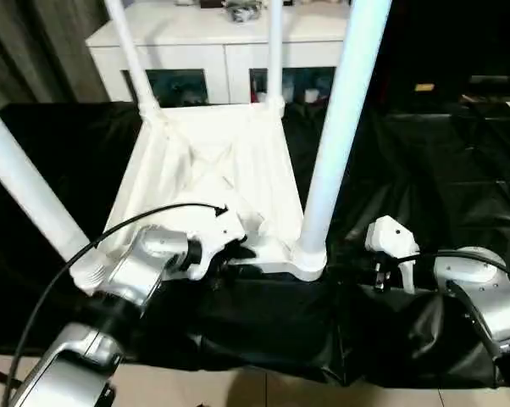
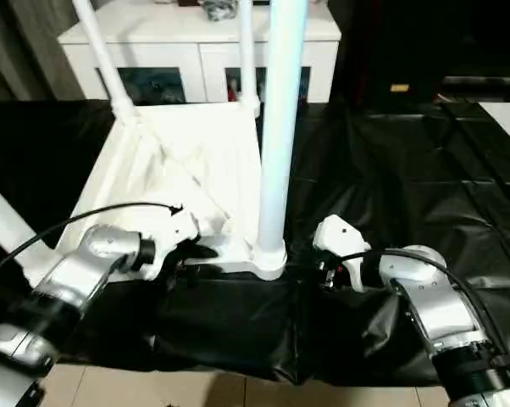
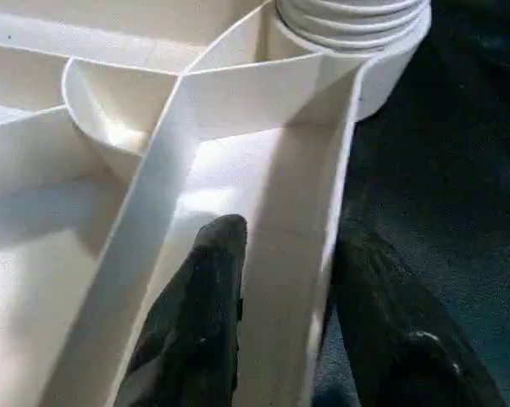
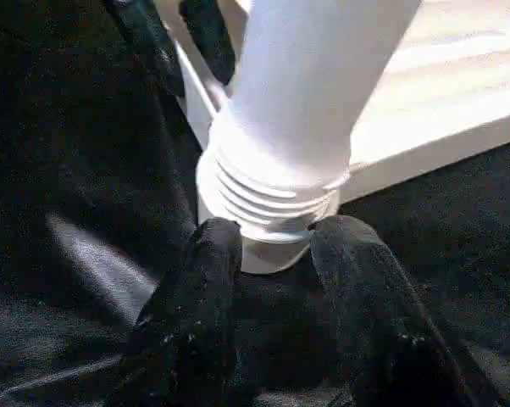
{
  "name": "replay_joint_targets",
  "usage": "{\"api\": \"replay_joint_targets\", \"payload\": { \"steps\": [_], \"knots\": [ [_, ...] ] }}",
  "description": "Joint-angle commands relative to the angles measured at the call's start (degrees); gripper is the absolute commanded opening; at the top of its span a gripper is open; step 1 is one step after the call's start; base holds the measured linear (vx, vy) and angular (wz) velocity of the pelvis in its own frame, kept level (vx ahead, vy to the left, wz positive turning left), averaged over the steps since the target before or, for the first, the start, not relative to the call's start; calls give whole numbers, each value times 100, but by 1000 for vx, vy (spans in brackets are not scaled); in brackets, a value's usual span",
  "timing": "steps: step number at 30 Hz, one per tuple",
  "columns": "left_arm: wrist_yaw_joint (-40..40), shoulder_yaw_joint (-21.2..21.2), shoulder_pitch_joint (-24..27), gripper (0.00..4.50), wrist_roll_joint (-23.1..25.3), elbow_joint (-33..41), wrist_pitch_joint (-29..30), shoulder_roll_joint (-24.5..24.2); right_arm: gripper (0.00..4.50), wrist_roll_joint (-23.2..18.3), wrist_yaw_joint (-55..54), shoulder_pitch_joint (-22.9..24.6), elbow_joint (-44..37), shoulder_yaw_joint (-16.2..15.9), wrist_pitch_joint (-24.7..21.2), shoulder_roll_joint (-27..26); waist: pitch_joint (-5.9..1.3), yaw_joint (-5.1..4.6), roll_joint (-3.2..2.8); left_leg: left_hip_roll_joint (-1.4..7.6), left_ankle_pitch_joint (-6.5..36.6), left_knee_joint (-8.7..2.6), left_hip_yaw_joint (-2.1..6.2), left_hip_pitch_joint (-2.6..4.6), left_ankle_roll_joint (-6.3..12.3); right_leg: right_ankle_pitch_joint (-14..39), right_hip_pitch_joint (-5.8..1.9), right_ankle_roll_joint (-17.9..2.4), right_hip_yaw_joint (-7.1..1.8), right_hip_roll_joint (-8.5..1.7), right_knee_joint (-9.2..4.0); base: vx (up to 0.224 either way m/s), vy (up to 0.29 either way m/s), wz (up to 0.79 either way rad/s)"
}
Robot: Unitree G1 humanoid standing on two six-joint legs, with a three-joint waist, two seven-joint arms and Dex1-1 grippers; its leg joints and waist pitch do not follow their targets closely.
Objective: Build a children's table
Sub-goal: Rotate leg to tighten
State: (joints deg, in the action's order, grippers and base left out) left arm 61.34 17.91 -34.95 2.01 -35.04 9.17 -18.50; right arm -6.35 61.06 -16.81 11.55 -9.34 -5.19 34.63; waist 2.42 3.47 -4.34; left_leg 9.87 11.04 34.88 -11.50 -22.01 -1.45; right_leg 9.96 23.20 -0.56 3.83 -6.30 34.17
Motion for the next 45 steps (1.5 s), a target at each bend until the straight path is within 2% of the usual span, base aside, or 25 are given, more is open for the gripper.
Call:
{"api": "replay_joint_targets", "payload": {
  "steps": [1, 2, 4, 6, 8, 9, 17, 18, 21, 23, 24, 25, 26, 27, 28, 30, 32, 34, 35, 37, 39, 40, 41, 45],
  "knots": [
    [-26, 31, -101, 179, 42, -204, -90, 46, 162, -53, 117, 22, -193, 32, -58, 66, -374, 15, 78, 300, 1314, -423, 154, 113, 536, 837, -294, -1455, -183, -232, -366, 0, 0, 0],
    [13, 81, -148, 151, 81, -300, -150, 69, 162, -53, 136, 26, -207, 11, -59, 94, -375, 18, 68, 309, 1330, -427, 160, 108, 525, 884, -297, -1454, -187, -246, -365, 0, 0, 0],
    [25, 100, -162, 151, 95, -331, -172, 75, 162, -53, 141, 27, -211, 5, -59, 103, -375, 18, 72, 310, 1355, -433, 162, 107, 504, 957, -296, -1419, -188, -247, -374, 0, 0, 0],
    [41, 134, -245, 125, 152, -524, -250, 112, 162, -67, 159, 17, -208, -1, -48, 129, -375, 10, 59, 303, 1378, -435, 161, 107, 492, 989, -294, -1393, -186, -240, -384, 0, 0, 0],
    [53, 153, -283, 107, 171, -636, -306, 121, 162, -73, 165, 13, -209, -8, -44, 138, -370, 10, 69, 304, 1410, -438, 163, 103, 492, 1030, -298, -1388, -186, -246, -387, 0, 0, 0],
    [64, 165, -303, 105, 188, -724, -361, 129, 162, -71, 175, 10, -212, -9, -43, 141, -370, 12, 49, 303, 1416, -439, 169, 99, 491, 1063, -301, -1376, -184, -252, -390, 0, 0, 0],
    [192, 290, -267, 48, 299, -1034, -489, 138, 162, -91, 204, -69, -140, 7, -22, 111, -365, -15, 53, 303, 1548, -459, 177, 91, 456, 1416, -297, -1243, -180, -257, -431, 0, 0, 0],
    [190, 289, -258, 39, 300, -1037, -479, 139, 162, -100, 197, -73, -134, 14, -22, 98, -363, -20, 82, 304, 1549, -460, 172, 90, 460, 1444, -294, -1236, -181, -256, -437, 0, 0, 0],
    [173, 265, -206, 18, 275, -1059, -511, 141, 162, -183, 144, -82, -126, 63, -59, 6, -367, -18, 64, 309, 1544, -463, 177, 96, 460, 1494, -285, -1226, -182, -260, -436, 0, 0, 0],
    [143, 140, -86, 11, 148, -920, -376, 163, 162, -342, -23, -90, -119, 177, -297, -171, -368, -34, 65, 309, 1504, -468, 180, 79, 475, 1410, -290, -1248, -179, -258, -426, 0, 0, 0],
    [131, 99, -54, 2, 113, -876, -332, 173, 191, -374, -70, -90, -118, 205, -351, -214, -369, -42, 80, 314, 1481, -470, 176, 83, 489, 1379, -285, -1266, -182, -257, -424, 0, 0, 0],
    [90, 4, 41, 2, 22, -720, -220, 206, 191, -381, -166, -91, -89, 227, -418, -289, -367, -53, 111, 313, 1466, -472, 174, 76, 499, 1377, -292, -1267, -182, -255, -420, 0, 0, 0],
    [65, -40, 87, 1, -20, -635, -167, 223, 198, -359, -204, -91, -69, 221, -423, -310, -375, -67, 86, 315, 1383, -468, 179, 68, 514, 1380, -288, -1253, -180, -262, -412, 0, 0, 0],
    [46, -89, 184, 0, -93, -436, -48, 252, 203, -332, -232, -81, -32, 190, -411, -343, -377, -73, 143, 315, 1355, -463, 171, 69, 533, 1359, -288, -1249, -182, -261, -414, 0, 0, 0],
    [52, -113, 293, 0, -165, -209, 65, 276, 203, -290, -244, -73, 6, 141, -381, -367, -369, -88, 149, 310, 1276, -463, 174, 47, 566, 1344, -296, -1249, -185, -271, -408, 0, 0, 0],
    [68, -98, 452, 0, -225, 120, 205, 294, 232, -207, -301, -94, 95, 73, -331, -419, -378, -118, 121, 308, 1178, -453, 176, 32, 622, 1319, -296, -1243, -180, -272, -396, 0, 0, 0],
    [83, -74, 563, 0, -266, 353, 284, 315, 249, -57, -493, -195, 260, 33, -277, -483, -377, -138, 151, 296, 1123, -442, 168, 29, 658, 1455, -283, -1212, -179, -268, -403, 0, 0, 0],
    [62, -72, 600, 0, -271, 425, 304, 328, 249, -20, -546, -247, 341, 19, -253, -515, -374, -130, 155, 294, 1122, -434, 150, 64, 640, 1569, -257, -1174, -185, -259, -437, 0, 0, 0],
    [51, -84, 686, 0, -280, 595, 383, 360, 249, -7, -606, -341, 488, 20, -243, -604, -393, -123, 153, 303, 1065, -420, 151, 74, 638, 1451, -259, -1212, -193, -267, -406, 0, 0, 0],
    [16, -117, 748, 0, -279, 711, 439, 386, 249, -114, -610, -391, 551, 69, -288, -699, -362, -148, 163, 290, 1084, -446, 160, 21, 684, 1501, -285, -1172, -175, -252, -414, 0, 0, 0],
    [-6, -127, 776, 0, -270, 763, 467, 395, 249, -211, -613, -429, 593, 115, -329, -769, -367, -159, 156, 288, 1102, -443, 161, 34, 667, 1591, -278, -1142, -178, -257, -423, 0, 0, 0],
    [-31, -123, 818, 0, -261, 870, 549, 390, 249, -264, -594, -460, 638, 137, -344, -816, -364, -165, 197, 289, 1098, -444, 157, 29, 660, 1619, -280, -1127, -182, -255, -428, 0, 0, 0],
    [-42, -121, 826, 0, -258, 896, 571, 388, 249, -275, -576, -468, 651, 136, -346, -825, -364, -158, 175, 295, 1110, -447, 164, 40, 654, 1644, -274, -1133, -184, -263, -425, 0, 0, 0],
    [-67, -128, 842, 0, -240, 935, 610, 382, 249, -264, -512, -487, 720, 99, -308, -841, -361, -157, 178, 293, 1054, -443, 152, 49, 673, 1537, -260, -1162, -189, -246, -422, 0, 0, 0]
  ]
}}
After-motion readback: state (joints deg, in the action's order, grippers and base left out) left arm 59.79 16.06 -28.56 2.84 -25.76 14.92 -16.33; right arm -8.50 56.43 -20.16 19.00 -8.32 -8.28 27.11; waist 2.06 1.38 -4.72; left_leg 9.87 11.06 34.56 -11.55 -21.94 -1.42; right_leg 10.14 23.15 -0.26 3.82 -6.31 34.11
